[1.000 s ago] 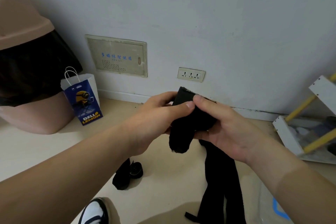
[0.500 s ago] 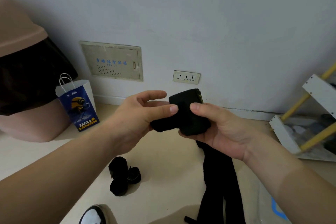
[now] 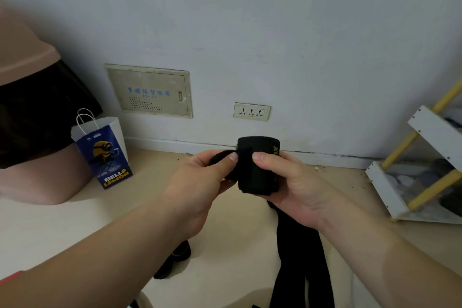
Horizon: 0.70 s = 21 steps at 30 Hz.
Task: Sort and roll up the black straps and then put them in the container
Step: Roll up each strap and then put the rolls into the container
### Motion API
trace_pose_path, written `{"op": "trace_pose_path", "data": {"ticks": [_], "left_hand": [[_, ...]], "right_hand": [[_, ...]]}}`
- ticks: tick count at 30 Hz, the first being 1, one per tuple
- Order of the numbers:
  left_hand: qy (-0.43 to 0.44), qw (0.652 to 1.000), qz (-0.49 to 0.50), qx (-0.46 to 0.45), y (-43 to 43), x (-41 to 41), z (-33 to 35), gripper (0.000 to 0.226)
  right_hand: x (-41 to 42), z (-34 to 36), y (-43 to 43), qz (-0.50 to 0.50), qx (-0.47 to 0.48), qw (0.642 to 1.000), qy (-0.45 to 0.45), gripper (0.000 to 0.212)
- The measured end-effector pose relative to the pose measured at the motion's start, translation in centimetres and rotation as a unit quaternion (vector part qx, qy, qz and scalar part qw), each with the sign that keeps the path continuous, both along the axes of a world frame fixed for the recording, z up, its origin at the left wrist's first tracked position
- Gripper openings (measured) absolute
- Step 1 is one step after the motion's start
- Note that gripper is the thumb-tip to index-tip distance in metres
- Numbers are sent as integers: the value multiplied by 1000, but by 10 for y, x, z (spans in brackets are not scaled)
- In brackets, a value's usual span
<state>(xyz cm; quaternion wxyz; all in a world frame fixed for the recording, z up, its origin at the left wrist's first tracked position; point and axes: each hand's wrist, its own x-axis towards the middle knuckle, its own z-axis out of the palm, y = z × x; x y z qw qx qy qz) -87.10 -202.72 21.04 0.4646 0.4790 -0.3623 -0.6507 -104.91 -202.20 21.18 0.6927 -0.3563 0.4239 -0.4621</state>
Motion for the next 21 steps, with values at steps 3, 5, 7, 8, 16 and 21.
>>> {"op": "trace_pose_path", "data": {"ticks": [3,5,7,8,16,21], "left_hand": [[-67,997,45,-12,-1,-5,2,9],[-73,995,69,-15,-4,-8,6,5],[-78,993,81,-20,-7,-11,10,3],[-83,993,83,-24,-9,-12,12,2],[-232,967,23,-102,-12,-19,18,20],[-243,962,40,-120,-17,-22,20,19]], "right_hand": [[0,-3,-2,-10,7,1000,21,50],[0,-4,-4,-14,-9,999,33,49],[-1,-5,-5,-23,-33,998,38,46],[-3,-5,-6,-29,-40,998,34,47],[-11,-16,-9,-52,-49,997,30,47],[-7,-22,-13,-79,-55,994,52,52]]}}
